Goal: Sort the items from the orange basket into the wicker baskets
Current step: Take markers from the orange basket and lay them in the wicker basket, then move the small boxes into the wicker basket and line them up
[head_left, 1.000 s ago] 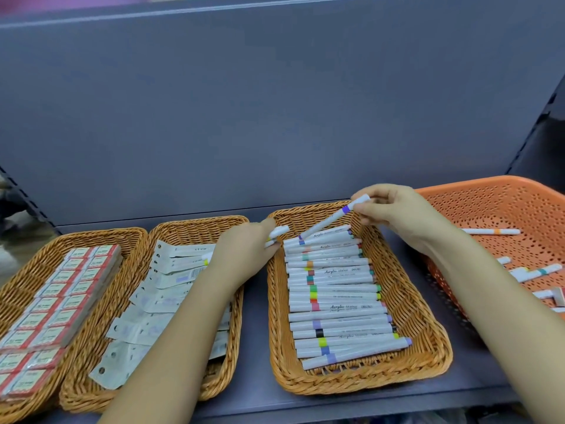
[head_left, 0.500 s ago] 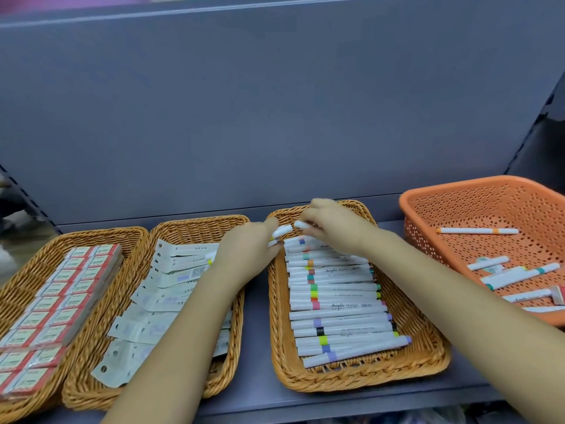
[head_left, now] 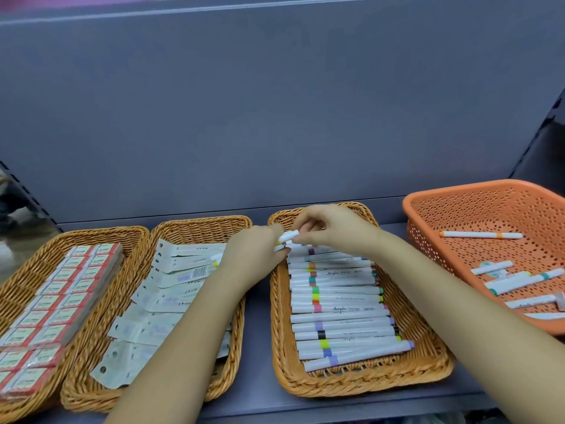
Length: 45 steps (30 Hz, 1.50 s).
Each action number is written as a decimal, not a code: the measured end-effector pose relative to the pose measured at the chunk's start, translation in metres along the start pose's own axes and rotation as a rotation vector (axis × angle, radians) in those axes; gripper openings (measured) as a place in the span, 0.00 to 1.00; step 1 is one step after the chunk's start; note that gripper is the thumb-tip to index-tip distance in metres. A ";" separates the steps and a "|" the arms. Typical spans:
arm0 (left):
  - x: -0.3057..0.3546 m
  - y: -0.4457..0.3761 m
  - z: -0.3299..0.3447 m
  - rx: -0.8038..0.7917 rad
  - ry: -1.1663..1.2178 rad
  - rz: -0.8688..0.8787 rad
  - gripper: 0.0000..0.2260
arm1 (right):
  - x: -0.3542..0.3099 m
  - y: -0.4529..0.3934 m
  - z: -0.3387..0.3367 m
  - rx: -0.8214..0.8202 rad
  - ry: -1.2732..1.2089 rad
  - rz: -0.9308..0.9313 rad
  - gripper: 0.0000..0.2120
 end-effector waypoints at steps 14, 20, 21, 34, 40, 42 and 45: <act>-0.002 -0.001 -0.001 -0.011 0.018 -0.017 0.09 | 0.026 0.024 -0.038 0.208 -0.176 0.117 0.06; -0.003 -0.001 0.001 -0.023 0.031 -0.021 0.09 | 0.044 0.041 -0.050 0.236 -0.232 0.161 0.06; -0.004 -0.001 0.001 -0.017 0.036 -0.026 0.09 | 0.047 0.042 -0.051 0.238 -0.245 0.170 0.06; -0.006 -0.001 0.000 0.031 0.060 -0.042 0.08 | 0.035 0.025 -0.072 0.506 -0.039 0.100 0.07; -0.006 -0.001 0.000 0.044 0.065 -0.028 0.07 | 0.001 -0.016 -0.030 0.278 0.328 -0.039 0.13; -0.008 0.000 -0.001 0.052 0.068 -0.028 0.07 | 0.011 -0.024 -0.010 0.133 0.406 -0.013 0.15; -0.012 -0.001 0.000 0.050 0.073 -0.038 0.07 | 0.030 -0.031 0.012 -0.008 0.545 0.015 0.12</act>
Point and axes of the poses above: each hand's wrist, its own y-axis away from the middle knuckle, its own z-axis out of the palm, x = y × z, the point moved 6 cm from there along -y, towards the middle knuckle, and after that the axes turned 9 degrees about y, right-handed, at the moved point
